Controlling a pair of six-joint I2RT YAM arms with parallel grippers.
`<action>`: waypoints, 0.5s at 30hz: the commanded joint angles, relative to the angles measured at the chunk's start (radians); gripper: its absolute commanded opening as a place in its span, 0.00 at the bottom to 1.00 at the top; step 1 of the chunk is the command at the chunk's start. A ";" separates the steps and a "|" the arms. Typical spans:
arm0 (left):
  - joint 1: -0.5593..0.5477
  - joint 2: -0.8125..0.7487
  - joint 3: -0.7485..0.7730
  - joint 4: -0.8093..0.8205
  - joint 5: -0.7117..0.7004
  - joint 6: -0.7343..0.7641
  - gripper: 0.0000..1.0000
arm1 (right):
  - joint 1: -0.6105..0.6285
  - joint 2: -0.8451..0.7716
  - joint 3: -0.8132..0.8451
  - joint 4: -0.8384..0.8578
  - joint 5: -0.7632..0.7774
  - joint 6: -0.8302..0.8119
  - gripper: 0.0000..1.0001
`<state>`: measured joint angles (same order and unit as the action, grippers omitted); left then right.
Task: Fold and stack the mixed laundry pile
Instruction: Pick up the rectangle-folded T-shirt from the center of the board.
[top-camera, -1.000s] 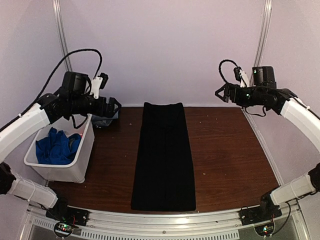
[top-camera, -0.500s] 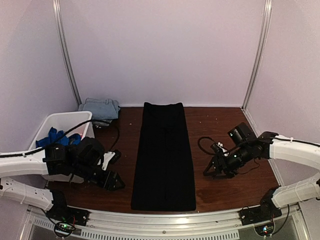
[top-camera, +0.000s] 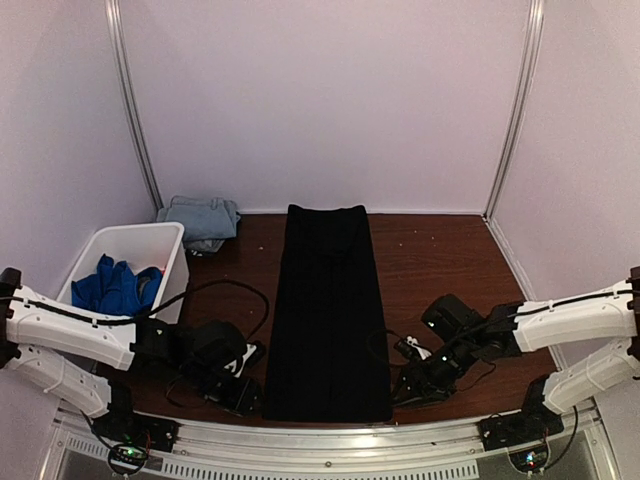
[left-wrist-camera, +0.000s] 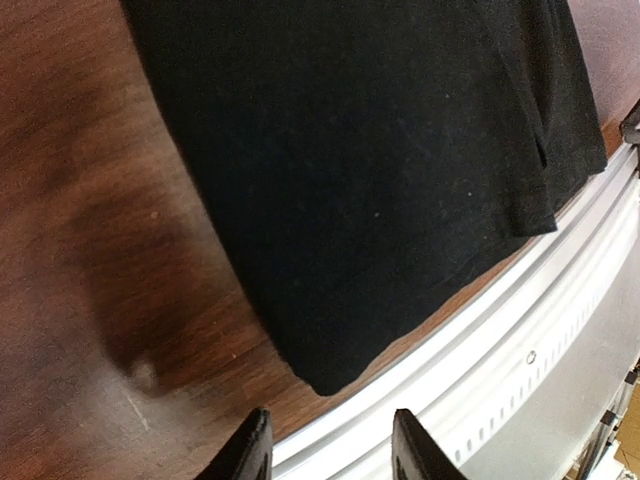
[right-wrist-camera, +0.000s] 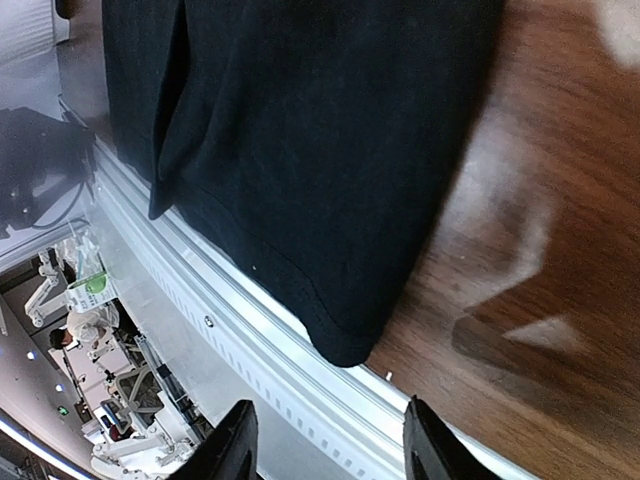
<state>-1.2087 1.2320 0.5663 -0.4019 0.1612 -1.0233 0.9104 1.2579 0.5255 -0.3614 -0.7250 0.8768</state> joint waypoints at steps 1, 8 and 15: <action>-0.023 -0.001 -0.048 0.111 -0.012 -0.073 0.42 | 0.069 0.049 -0.020 0.139 0.035 0.073 0.49; -0.025 0.012 -0.077 0.163 -0.033 -0.067 0.40 | 0.121 0.108 -0.053 0.208 0.071 0.108 0.47; -0.026 0.106 -0.053 0.222 -0.015 -0.039 0.38 | 0.122 0.127 -0.046 0.200 0.104 0.099 0.46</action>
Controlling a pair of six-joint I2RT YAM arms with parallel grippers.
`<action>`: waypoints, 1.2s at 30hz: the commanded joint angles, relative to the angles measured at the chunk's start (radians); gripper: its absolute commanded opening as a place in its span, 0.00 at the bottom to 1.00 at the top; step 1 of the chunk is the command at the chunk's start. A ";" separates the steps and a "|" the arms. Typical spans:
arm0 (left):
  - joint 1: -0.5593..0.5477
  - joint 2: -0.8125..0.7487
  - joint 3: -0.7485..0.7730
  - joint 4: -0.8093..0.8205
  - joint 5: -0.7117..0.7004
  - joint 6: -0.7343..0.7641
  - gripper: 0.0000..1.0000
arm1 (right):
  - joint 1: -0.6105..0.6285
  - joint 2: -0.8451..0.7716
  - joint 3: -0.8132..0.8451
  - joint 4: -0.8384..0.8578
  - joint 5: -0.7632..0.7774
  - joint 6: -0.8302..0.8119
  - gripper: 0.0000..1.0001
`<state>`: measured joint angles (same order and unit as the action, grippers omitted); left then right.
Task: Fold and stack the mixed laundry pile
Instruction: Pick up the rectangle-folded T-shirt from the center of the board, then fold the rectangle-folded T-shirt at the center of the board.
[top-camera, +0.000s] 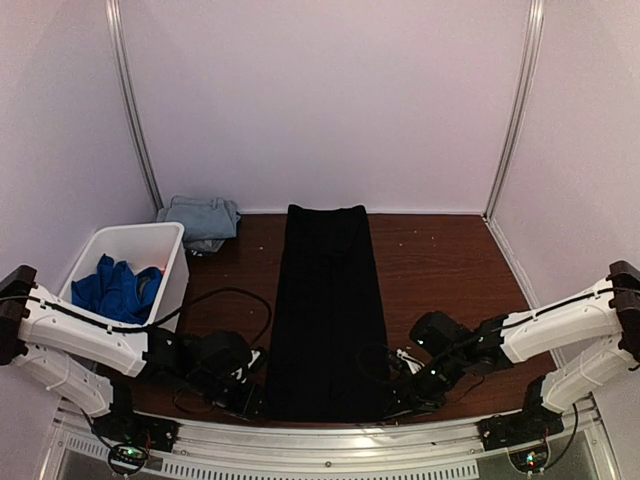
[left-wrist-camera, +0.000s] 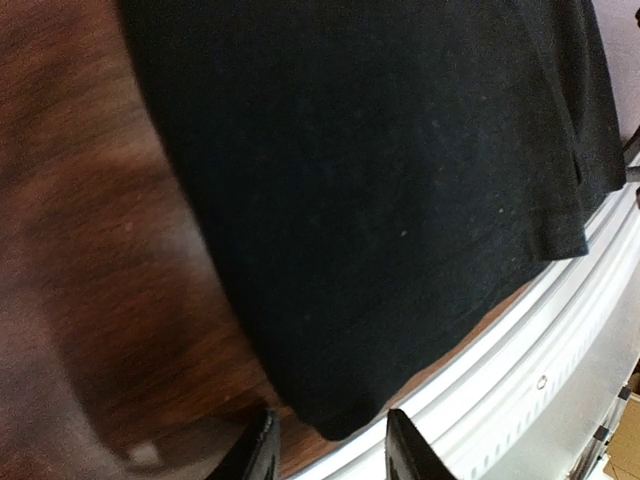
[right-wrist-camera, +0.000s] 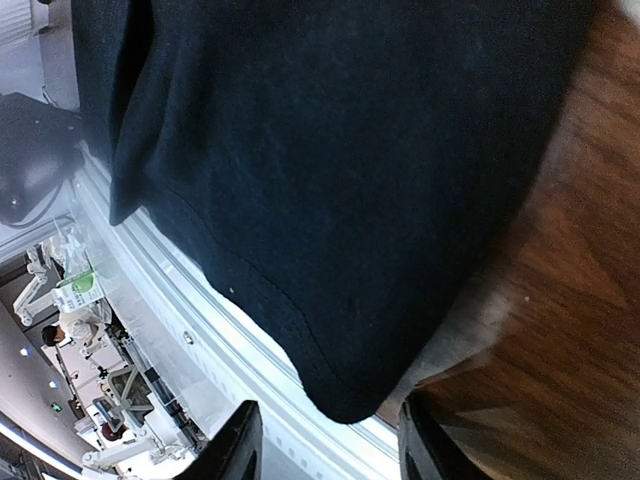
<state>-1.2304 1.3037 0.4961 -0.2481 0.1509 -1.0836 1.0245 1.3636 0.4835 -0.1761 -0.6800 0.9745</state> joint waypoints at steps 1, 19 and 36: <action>-0.004 0.040 0.019 0.077 -0.001 0.024 0.38 | 0.008 0.029 -0.003 0.017 0.062 -0.001 0.46; -0.021 0.011 0.093 0.004 -0.035 0.110 0.00 | 0.023 -0.001 0.028 -0.012 0.073 -0.047 0.00; 0.070 0.084 0.341 -0.042 -0.081 0.349 0.00 | -0.029 0.059 0.431 -0.289 0.284 -0.327 0.00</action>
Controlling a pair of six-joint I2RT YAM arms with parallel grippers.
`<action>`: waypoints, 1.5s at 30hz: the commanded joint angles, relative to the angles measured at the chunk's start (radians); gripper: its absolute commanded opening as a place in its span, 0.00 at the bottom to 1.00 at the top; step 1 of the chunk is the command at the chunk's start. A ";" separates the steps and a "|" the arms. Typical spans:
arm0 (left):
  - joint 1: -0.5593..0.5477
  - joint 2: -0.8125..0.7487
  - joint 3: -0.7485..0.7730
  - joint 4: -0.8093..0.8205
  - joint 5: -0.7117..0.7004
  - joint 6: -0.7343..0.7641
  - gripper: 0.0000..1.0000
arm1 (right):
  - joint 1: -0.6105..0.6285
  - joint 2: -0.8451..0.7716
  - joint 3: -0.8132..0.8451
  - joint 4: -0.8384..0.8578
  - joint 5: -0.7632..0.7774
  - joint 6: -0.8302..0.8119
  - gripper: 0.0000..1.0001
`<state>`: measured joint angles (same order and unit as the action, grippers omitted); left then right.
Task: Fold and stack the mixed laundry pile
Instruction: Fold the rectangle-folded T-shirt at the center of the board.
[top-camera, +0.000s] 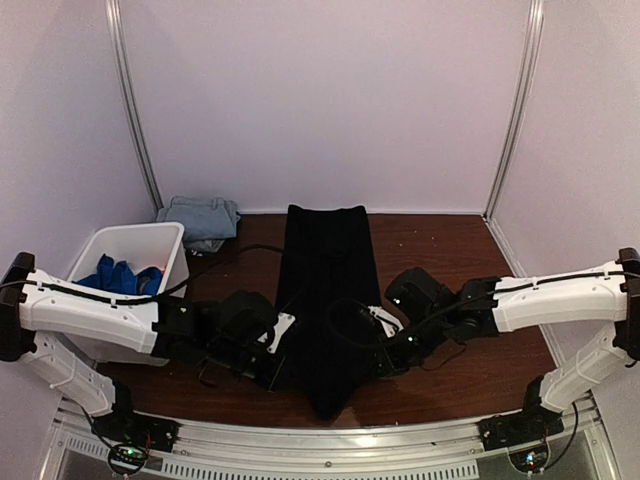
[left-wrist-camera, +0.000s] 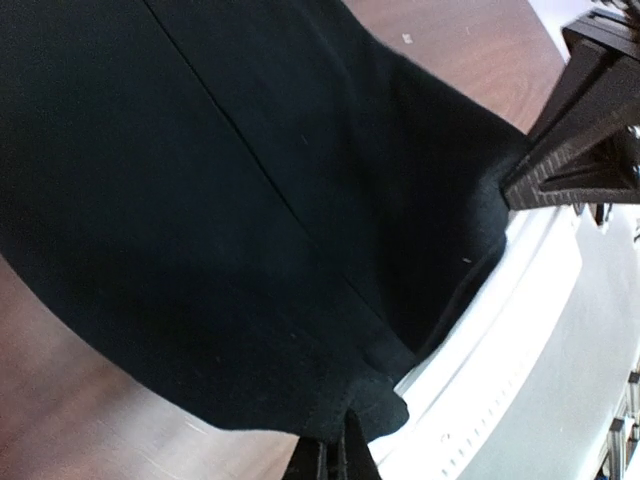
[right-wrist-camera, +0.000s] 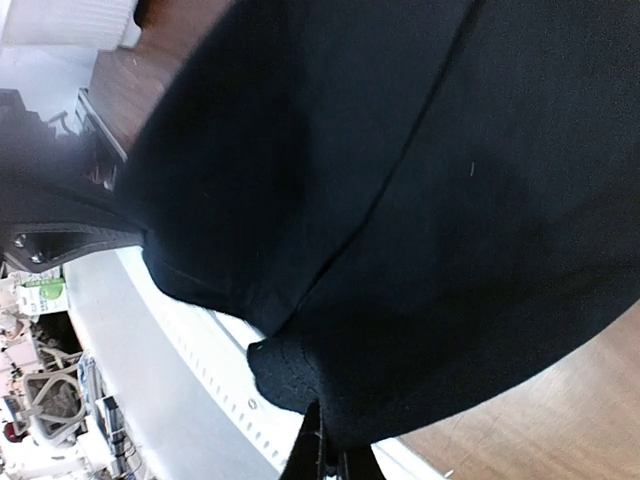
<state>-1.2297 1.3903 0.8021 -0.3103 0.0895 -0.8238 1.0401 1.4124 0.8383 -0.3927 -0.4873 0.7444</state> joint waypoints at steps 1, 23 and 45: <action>0.094 -0.003 0.040 0.028 -0.012 0.107 0.00 | -0.067 0.013 0.085 -0.069 0.091 -0.111 0.00; 0.508 0.408 0.476 0.085 0.025 0.374 0.00 | -0.496 0.465 0.588 -0.038 -0.024 -0.381 0.00; 0.665 0.722 0.746 0.129 0.049 0.420 0.00 | -0.621 0.760 0.826 0.012 -0.068 -0.396 0.00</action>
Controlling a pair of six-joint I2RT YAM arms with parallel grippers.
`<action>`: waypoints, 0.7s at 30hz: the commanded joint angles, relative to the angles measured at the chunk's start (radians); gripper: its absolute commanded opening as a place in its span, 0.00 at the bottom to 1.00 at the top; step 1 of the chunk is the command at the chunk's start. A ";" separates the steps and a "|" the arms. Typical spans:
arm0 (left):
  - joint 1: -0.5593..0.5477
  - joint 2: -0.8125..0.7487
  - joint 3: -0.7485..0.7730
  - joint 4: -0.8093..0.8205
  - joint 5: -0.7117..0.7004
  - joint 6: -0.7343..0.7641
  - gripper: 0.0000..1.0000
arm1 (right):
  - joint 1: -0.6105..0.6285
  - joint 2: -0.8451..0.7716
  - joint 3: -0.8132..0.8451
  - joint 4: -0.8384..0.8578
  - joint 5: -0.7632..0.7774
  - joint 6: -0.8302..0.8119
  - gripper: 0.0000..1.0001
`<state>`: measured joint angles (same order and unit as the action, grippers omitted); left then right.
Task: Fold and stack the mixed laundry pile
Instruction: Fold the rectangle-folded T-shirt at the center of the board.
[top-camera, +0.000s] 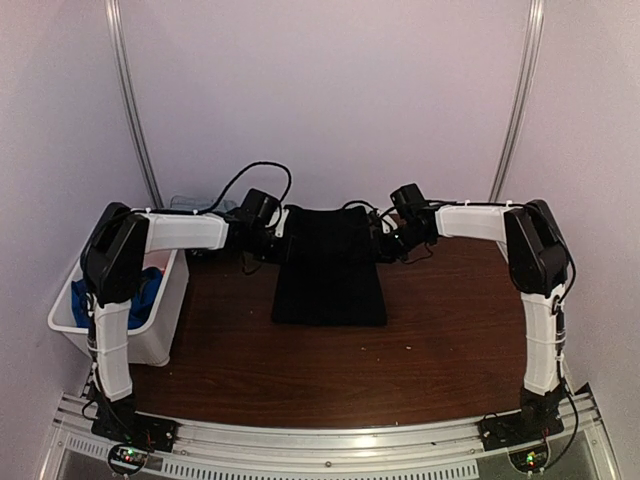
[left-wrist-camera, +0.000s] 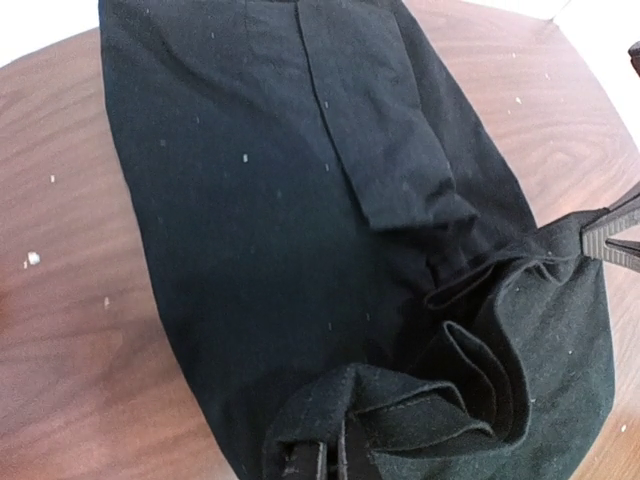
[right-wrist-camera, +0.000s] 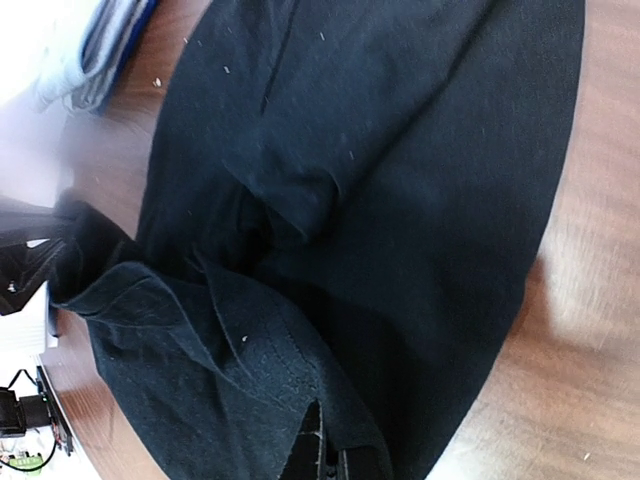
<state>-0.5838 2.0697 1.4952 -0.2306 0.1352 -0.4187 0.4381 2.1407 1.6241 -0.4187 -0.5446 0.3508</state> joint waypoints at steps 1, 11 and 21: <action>0.021 0.054 0.063 0.050 0.003 0.015 0.00 | -0.023 0.038 0.043 0.041 -0.010 -0.003 0.00; 0.042 0.159 0.132 0.068 -0.022 -0.040 0.00 | -0.041 0.133 0.118 0.033 0.004 -0.007 0.00; 0.088 0.069 0.224 -0.084 0.042 0.020 0.53 | -0.109 0.014 0.165 -0.035 -0.045 0.008 0.53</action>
<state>-0.5331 2.2391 1.6848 -0.2813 0.1360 -0.4419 0.3775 2.2726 1.7447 -0.4267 -0.5579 0.3515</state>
